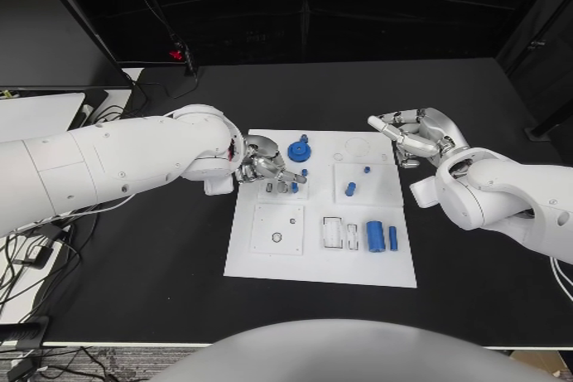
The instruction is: Assemble the parts on the task board
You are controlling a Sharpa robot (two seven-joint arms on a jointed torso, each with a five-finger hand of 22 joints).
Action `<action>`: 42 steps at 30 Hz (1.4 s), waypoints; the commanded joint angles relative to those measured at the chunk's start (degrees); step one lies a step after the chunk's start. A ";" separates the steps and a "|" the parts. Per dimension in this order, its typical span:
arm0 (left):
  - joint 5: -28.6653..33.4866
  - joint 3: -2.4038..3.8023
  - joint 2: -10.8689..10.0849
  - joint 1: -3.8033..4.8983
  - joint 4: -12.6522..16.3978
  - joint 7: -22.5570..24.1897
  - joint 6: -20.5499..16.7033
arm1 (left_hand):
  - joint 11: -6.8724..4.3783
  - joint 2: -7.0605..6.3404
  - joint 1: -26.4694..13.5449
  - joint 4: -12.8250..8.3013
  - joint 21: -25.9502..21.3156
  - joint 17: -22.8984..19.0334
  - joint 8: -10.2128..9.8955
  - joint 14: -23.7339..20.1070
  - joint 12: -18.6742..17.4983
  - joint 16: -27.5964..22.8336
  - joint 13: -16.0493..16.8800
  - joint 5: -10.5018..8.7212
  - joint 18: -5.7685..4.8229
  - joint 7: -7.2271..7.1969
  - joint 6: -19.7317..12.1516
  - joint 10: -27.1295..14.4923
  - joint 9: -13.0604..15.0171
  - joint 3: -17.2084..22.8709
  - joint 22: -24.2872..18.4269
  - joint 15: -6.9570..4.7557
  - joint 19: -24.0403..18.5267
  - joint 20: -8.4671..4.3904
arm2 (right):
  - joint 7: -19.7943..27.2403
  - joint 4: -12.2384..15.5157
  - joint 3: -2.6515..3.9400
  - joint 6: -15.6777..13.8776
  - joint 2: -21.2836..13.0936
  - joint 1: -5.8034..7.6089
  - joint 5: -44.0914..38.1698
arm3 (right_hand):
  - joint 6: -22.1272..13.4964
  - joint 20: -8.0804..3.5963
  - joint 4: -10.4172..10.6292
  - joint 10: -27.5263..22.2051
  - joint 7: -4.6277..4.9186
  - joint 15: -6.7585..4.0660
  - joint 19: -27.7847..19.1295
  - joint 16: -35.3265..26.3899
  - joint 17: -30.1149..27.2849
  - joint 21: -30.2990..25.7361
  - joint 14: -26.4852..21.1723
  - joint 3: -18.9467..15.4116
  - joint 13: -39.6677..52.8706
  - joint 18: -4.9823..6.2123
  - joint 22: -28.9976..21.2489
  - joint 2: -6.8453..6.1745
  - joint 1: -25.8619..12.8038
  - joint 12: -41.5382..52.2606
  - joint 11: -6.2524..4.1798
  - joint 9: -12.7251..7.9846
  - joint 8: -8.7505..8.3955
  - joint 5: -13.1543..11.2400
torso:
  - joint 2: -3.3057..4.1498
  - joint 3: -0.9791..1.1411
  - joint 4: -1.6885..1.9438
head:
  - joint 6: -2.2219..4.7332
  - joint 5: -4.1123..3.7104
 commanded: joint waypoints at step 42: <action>0.28 0.05 5.15 -0.35 -5.14 -8.47 1.37 | -0.90 5.72 -1.22 -0.11 0.18 15.07 -5.79 6.10 0.20 0.05 15.07 -2.77 -0.82 -0.36 3.55 5.99 4.52 -4.49 15.06 -1.05 5.98 -1.02 | -2.15 -0.56 -0.06 0.43 0.65 -0.26 -1.78 | -0.17 -0.25 -0.12 4.02 -0.44 -0.55 -0.95 0.14 15.09 -0.93 6.16 0.35 13.52 0.95 10.88 1.11 0.24 -0.28 -0.42 -0.11 -0.18 -0.39 | -0.01 0.06 0.05 | -0.42 -0.41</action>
